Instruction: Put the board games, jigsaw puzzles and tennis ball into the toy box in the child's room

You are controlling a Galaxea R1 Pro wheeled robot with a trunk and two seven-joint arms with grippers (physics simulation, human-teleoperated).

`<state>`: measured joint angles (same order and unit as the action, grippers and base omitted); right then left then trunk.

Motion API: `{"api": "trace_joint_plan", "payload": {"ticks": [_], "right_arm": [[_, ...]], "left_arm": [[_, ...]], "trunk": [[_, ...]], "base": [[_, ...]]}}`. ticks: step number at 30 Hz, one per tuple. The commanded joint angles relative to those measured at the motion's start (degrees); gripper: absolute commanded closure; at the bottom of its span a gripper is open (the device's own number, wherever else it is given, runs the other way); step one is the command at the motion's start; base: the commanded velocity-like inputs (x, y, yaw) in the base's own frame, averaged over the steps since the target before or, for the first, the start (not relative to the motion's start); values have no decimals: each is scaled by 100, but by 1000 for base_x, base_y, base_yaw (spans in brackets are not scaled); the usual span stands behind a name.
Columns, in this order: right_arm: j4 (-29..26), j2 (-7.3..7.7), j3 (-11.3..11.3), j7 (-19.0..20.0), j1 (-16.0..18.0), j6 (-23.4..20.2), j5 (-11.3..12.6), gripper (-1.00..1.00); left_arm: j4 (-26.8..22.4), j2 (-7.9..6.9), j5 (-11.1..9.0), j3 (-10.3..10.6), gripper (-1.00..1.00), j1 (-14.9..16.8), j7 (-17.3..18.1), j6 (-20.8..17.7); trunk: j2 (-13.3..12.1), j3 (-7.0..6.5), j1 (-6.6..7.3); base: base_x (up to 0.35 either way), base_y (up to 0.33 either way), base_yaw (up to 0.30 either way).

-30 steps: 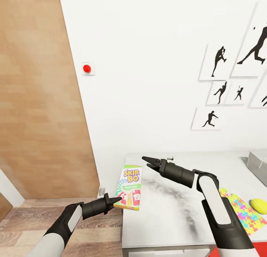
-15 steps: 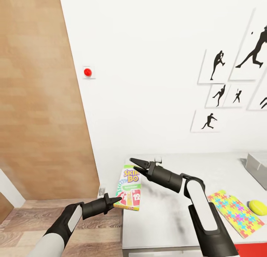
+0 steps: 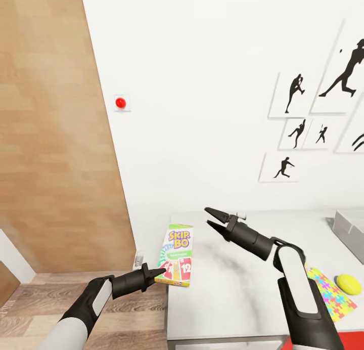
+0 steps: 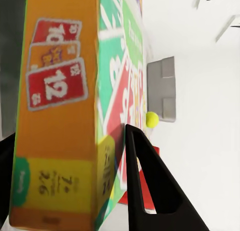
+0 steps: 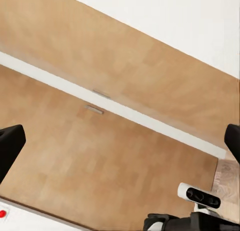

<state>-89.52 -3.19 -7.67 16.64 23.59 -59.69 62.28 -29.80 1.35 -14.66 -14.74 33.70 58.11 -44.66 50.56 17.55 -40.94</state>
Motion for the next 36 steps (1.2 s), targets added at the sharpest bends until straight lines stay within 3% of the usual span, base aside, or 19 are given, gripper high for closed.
{"api": "trace_joint_plan", "payload": {"ticks": [1,3,8,16,22,36], "right_arm": [[2,62,-55,74,2,-31,-55,-100],[4,155,-103,106,-35,-16,-59,-100],[-1,193,-127,120,-210,24,-88,-100],[5,193,-155,141,-239,29,-59,-100],[7,154,-333,332,-246,27,-39,-100],[14,135,-341,348,-250,35,-32,-100]], "left_arm": [[0,5,16,-29,100,5,14,-28],[-6,5,16,-29,100,5,15,-26],[-8,5,16,-29,100,5,16,-26],[-9,1,16,-38,100,5,16,-27],[-9,1,16,-38,100,5,16,-35],[-55,-21,24,-13,100,5,54,-101]], "trunk": [[-36,-11,22],[-117,-47,66],[-317,-137,176],[-638,-281,351],[-879,-388,483],[-1440,-640,791]], "base": [[0,0,0],[0,0,0],[0,0,0],[0,0,0],[0,0,0],[0,0,0]]}}
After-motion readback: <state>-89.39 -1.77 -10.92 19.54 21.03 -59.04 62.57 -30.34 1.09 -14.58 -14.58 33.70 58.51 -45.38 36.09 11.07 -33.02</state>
